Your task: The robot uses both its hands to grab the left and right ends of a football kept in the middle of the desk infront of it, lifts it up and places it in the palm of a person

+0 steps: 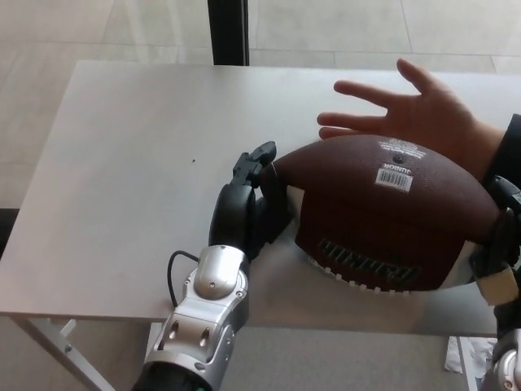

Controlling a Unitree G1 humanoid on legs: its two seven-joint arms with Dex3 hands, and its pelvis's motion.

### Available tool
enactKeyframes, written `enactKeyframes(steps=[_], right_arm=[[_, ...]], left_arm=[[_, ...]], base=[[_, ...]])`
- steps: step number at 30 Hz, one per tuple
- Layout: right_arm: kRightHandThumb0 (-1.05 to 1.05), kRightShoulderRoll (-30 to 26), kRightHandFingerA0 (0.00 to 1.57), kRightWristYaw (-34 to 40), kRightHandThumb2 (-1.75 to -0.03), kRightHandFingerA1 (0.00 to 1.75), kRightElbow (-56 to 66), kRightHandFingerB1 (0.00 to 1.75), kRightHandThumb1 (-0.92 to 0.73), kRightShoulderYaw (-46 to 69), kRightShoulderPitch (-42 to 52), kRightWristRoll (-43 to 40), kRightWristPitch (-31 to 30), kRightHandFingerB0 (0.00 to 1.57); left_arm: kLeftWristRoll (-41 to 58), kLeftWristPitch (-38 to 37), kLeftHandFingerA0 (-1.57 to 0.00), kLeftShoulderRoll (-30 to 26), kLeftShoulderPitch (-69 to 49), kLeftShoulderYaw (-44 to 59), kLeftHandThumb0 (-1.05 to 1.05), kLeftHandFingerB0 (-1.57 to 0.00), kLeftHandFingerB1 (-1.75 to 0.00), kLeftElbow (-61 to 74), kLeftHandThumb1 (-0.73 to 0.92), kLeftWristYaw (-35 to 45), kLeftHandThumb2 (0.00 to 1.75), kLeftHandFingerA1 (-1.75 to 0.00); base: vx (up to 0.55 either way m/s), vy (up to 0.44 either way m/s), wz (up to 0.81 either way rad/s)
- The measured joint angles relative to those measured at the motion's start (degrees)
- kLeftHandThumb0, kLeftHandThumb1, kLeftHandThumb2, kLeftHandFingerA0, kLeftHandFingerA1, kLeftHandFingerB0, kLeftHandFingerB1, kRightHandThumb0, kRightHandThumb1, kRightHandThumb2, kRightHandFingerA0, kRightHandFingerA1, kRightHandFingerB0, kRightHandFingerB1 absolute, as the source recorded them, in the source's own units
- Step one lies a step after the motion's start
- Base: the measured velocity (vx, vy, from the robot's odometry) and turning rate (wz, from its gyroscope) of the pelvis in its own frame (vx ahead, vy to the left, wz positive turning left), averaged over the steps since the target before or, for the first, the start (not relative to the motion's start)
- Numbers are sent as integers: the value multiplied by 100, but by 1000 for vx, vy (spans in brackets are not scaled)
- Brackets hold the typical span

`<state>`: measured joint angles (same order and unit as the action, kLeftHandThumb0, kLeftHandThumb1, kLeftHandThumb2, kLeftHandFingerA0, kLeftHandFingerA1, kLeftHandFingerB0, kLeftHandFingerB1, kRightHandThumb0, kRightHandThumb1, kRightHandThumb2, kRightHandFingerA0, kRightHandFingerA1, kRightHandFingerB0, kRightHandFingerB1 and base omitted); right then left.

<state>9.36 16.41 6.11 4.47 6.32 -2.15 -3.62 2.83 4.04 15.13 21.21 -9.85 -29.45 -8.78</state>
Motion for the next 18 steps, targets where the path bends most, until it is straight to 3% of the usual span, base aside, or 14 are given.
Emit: enactKeyframes(steps=[1,3,4,5,6,8,9,10,12,13,15,16,17,18], right_arm=[[-81,0,70,58,-65,69,-53,37,-81,-30,-9,57,17,52],[-81,-17,70,157,-65,69,-143,37,-81,-115,-48,170,76,52],[-89,-36,69,202,-83,70,-188,45,-63,-148,-67,219,107,49],[-81,-53,61,249,-103,69,-242,51,-61,-170,-99,265,134,46],[-82,-67,62,282,-65,63,-297,38,-77,-181,-137,301,156,51],[-81,-98,64,336,-65,65,-429,39,-77,-201,-222,371,220,52],[-82,-113,66,362,-64,71,-506,41,-77,-202,-261,398,258,53],[-84,-133,67,389,-63,70,-590,42,-75,-202,-299,416,305,54],[-86,-149,66,414,-62,69,-712,41,-75,-200,-385,415,358,54],[-86,-156,66,421,-63,70,-764,41,-75,-200,-426,411,379,53],[-86,-173,66,425,-63,70,-830,41,-75,-200,-472,404,412,53],[-86,-179,66,425,-63,71,-856,42,-75,-200,-489,401,426,53],[-87,-186,66,426,-63,74,-894,43,-76,-201,-511,397,449,54],[-87,-192,66,426,-63,74,-931,43,-76,-201,-534,394,466,54]], left_arm=[[-9,0,-47,17,25,0,-47,-22,-40,-31,92,-84,78,-85],[-39,5,-47,41,68,-18,-47,-22,-40,-90,92,-245,78,-85],[-54,9,-38,48,82,-33,-46,-24,-38,-111,92,-318,71,-83],[-72,18,-36,53,101,-52,-44,-24,-39,-130,92,-387,70,-92],[-87,28,-39,59,116,-72,-41,-27,-42,-147,92,-443,67,-107],[-123,52,-44,65,131,-123,-42,-30,-53,-176,92,-545,71,-115],[-152,57,-35,65,136,-157,-52,-26,-51,-197,92,-592,68,-117],[-172,66,-34,65,142,-191,-52,-27,-54,-211,92,-648,69,-107],[-192,87,-32,64,147,-224,-53,-9,-30,-219,91,-738,68,-87],[-193,98,-38,65,148,-231,-58,-16,-44,-217,92,-779,69,-92],[-195,112,-38,67,149,-254,-58,-16,-44,-215,92,-846,69,-92],[-194,117,-39,68,151,-262,-60,-24,-53,-214,92,-872,71,-96],[-194,123,-31,72,151,-279,-64,-26,-55,-215,91,-907,77,-82],[-194,125,-31,72,152,-289,-64,-26,-55,-226,91,-921,77,-82]], base=[[0,0,0],[0,0,0],[0,0,0],[0,0,0],[0,0,0],[0,0,0],[0,0,0],[0,0,0],[0,0,0],[0,0,0],[0,0,0],[0,0,0],[0,0,0],[0,0,0]])
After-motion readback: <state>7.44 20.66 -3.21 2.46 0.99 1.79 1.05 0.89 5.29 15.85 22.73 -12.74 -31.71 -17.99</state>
